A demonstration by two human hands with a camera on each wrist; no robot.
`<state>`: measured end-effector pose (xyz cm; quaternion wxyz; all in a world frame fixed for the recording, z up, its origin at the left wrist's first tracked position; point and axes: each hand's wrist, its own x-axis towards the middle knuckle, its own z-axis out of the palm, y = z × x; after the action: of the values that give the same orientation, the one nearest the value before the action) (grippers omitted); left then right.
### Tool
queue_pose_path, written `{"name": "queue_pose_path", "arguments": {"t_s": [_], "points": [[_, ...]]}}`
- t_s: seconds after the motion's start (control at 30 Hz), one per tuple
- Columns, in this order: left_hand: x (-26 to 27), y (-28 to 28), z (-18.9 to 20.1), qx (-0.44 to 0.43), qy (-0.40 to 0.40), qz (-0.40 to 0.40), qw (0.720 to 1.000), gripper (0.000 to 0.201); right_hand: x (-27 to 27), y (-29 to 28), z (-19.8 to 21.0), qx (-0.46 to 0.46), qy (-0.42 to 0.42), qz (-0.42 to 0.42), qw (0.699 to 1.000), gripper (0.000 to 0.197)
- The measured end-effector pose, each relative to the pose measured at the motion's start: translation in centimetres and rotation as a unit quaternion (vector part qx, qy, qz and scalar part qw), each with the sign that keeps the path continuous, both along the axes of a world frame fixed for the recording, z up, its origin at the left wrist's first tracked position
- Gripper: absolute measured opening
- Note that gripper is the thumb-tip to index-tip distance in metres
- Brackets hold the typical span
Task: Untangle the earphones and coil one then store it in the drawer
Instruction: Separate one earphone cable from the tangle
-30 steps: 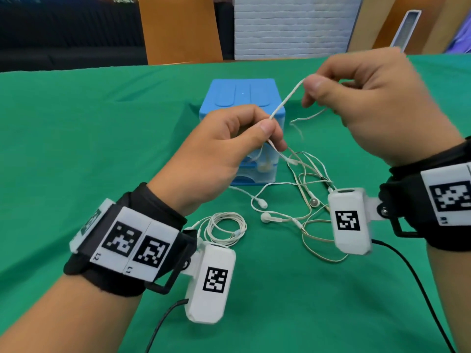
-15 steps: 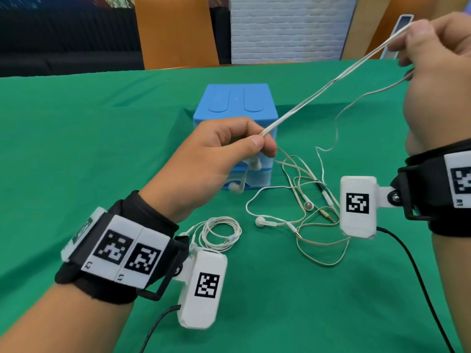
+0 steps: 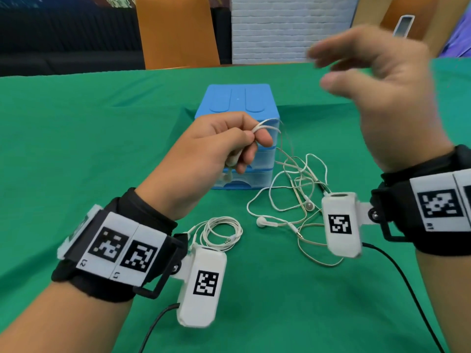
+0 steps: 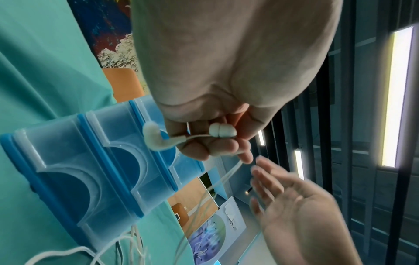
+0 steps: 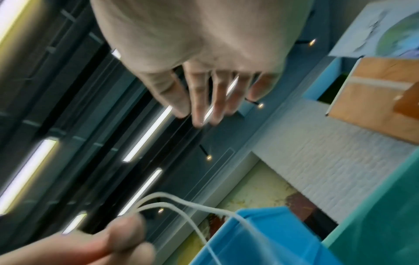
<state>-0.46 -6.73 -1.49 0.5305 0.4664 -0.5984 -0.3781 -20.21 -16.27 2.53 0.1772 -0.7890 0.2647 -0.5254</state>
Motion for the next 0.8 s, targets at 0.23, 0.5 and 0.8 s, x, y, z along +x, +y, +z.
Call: {"name": "queue_pose_path", "arguments": {"t_s": [0.23,0.5,0.8], "points": [[0.0,0.3,0.3,-0.007,-0.027,0.026,0.999,0.017,2.2,1.4,-1.4,0.049,0.211,0.093,0.972,0.020],[0.3,0.2,0.2,-0.002,-0.001,0.073,0.997,0.018,1.4,0.9,-1.2,0.054,0.182,0.086,0.978,0.021],[0.2,0.0,-0.3,-0.030,-0.071,0.139,0.987,0.016,1.2,2.2,-0.6,0.115,0.195,0.150,0.962,0.017]]}}
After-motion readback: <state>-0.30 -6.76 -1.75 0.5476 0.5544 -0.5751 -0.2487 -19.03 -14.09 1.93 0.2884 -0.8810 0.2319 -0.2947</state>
